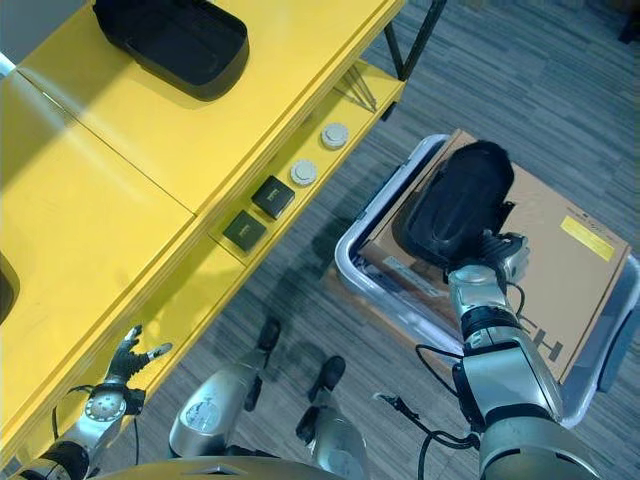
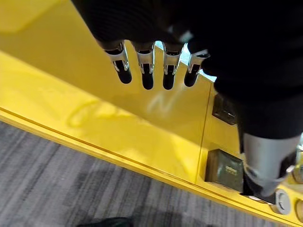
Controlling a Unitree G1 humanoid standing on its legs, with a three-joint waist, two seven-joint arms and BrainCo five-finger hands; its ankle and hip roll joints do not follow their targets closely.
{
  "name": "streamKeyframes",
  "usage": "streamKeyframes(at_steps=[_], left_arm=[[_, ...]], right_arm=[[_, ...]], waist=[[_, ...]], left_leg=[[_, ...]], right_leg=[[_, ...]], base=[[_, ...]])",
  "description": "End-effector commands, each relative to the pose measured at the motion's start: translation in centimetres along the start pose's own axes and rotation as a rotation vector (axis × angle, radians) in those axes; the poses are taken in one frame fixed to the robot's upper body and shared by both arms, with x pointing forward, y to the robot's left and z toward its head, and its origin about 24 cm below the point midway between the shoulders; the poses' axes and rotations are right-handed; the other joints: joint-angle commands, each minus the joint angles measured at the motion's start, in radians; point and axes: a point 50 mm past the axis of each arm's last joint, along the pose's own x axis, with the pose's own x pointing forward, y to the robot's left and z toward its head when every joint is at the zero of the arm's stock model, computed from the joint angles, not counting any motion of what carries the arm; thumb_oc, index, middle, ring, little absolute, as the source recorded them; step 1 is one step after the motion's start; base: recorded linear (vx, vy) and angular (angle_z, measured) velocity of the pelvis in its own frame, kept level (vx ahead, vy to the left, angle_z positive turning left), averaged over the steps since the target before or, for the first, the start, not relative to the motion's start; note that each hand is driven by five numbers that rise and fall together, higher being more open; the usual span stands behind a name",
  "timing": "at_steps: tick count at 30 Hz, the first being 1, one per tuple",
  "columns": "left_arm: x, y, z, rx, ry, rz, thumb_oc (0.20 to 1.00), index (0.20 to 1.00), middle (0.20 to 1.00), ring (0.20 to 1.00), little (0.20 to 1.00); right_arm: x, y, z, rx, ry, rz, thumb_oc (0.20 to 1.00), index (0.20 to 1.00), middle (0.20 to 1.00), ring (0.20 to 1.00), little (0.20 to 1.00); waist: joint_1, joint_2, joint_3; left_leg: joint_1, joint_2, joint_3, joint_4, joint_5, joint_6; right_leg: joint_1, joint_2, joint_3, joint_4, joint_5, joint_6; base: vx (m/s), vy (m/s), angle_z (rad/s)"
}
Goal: Move parts from the plastic box to the shelf.
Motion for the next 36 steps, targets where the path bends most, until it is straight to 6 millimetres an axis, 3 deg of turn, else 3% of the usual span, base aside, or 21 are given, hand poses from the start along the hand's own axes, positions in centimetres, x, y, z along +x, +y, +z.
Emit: streamKeyframes(at_steps=[1,5,13,17,18,22,23,25,26,30,36], left_arm=[[-0.8,-0.1,-1.0,0.076,0.008,-0.059,1.0,1.0,1.0,1.0,1.0],[-1.0,-1.3,-0.6,0.098,-0.009,-0.153,1.0,1.0,1.0,1.0,1.0],[-1.1,-4.0,1.7,0.051,-0.04,-0.399,1.0,1.0,1.0,1.0,1.0],[-1.0,-5.2,7.3,-0.096,-0.204,-0.546,1.0,1.0,1.0,1.0,1.0],[-1.2,-5.1,11.1,-0.155,-0.317,-0.575,1.0,1.0,1.0,1.0,1.0],[-1.4,-5.2,16.1,-0.198,-0.46,-0.617,1.0,1.0,1.0,1.0,1.0],[-2.0,-5.7,18.9,-0.22,-0.545,-0.66,1.0,1.0,1.0,1.0,1.0],[-2.7,-6.4,21.7,-0.236,-0.615,-0.688,1.0,1.0,1.0,1.0,1.0],[-3.8,-7.4,25.5,-0.25,-0.699,-0.709,1.0,1.0,1.0,1.0,1.0],[-3.4,-8.5,28.3,-0.171,-0.682,-0.602,1.0,1.0,1.0,1.0,1.0],[-1.9,-10.7,28.5,-0.02,-0.557,-0.527,1.0,1.0,1.0,1.0,1.0]], right_arm=[[0.0,-1.3,0.2,0.019,-0.069,-0.07,0.2,0.2,0.2,0.2,0.2],[-1.1,-0.5,0.4,0.089,-0.093,-0.05,0.2,0.2,0.2,0.2,0.2],[-3.2,0.7,3.1,0.202,-0.183,0.014,0.2,0.2,0.2,0.2,0.2],[-4.4,0.9,4.3,0.254,-0.242,0.051,0.2,0.2,0.2,0.2,0.2],[-5.2,0.9,4.7,0.266,-0.267,0.072,0.2,0.2,0.2,0.2,0.2],[-5.8,1.5,4.5,0.239,-0.288,0.114,0.2,0.2,0.2,0.2,0.2],[-6.1,2.1,4.5,0.219,-0.3,0.143,0.2,0.2,0.2,0.2,0.2],[-6.6,3.0,4.6,0.213,-0.303,0.18,0.2,0.2,0.2,0.2,0.2],[-7.6,4.5,5.2,0.199,-0.326,0.253,0.2,0.2,0.2,0.2,0.2],[-9.2,6.8,6.2,0.195,-0.349,0.355,0.2,0.2,0.2,0.2,0.2],[-10.7,9.2,7.7,0.171,-0.378,0.459,0.2,0.2,0.2,0.2,0.2]], waist=[[0.013,-0.026,-0.126],[0.005,-0.045,-0.168],[-0.043,-0.062,-0.249],[-0.074,-0.048,-0.272],[-0.085,-0.04,-0.277],[-0.101,-0.035,-0.289],[-0.11,-0.033,-0.295],[-0.122,-0.03,-0.303],[-0.143,-0.026,-0.313],[-0.173,-0.023,-0.333],[-0.203,-0.02,-0.355]], left_leg=[[0.01,0.039,0.003,0.009,-0.102,-0.025],[0.057,0.053,0.016,-0.01,-0.105,-0.028],[0.13,0.071,0.063,-0.026,-0.113,-0.031],[0.169,0.08,0.097,-0.021,-0.127,-0.03],[0.184,0.083,0.105,-0.017,-0.131,-0.029],[0.198,0.086,0.114,-0.016,-0.132,-0.029],[0.205,0.087,0.118,-0.018,-0.131,-0.029],[0.214,0.088,0.123,-0.023,-0.13,-0.029],[0.225,0.089,0.131,-0.032,-0.125,-0.031],[0.241,0.088,0.144,-0.05,-0.117,-0.034],[0.257,0.086,0.166,-0.058,-0.121,-0.033]], right_leg=[[-0.008,-0.054,-0.032,0.072,-0.088,0.063],[0.034,-0.042,-0.025,0.056,-0.087,0.061],[0.085,-0.031,0.014,0.033,-0.085,0.06],[0.116,-0.033,0.033,0.028,-0.088,0.062],[0.126,-0.034,0.039,0.03,-0.09,0.062],[0.136,-0.034,0.044,0.03,-0.091,0.062],[0.14,-0.034,0.046,0.029,-0.09,0.062],[0.144,-0.033,0.051,0.027,-0.089,0.064],[0.147,-0.029,0.064,0.021,-0.085,0.066],[0.148,-0.022,0.083,0.013,-0.082,0.072],[0.146,-0.018,0.103,0.011,-0.082,0.074]], base=[[0.07,-0.061,-0.02],[0.07,-0.071,-0.06],[0.04,-0.019,-0.14],[0.01,0.01,-0.24],[0.01,0.013,-0.2],[0.01,0.003,-0.06],[0.02,0.003,-0.13],[0.02,0.013,-0.13],[0.01,0.018,-0.13],[0.0,0.009,-0.12],[0.03,0.001,-0.11]])
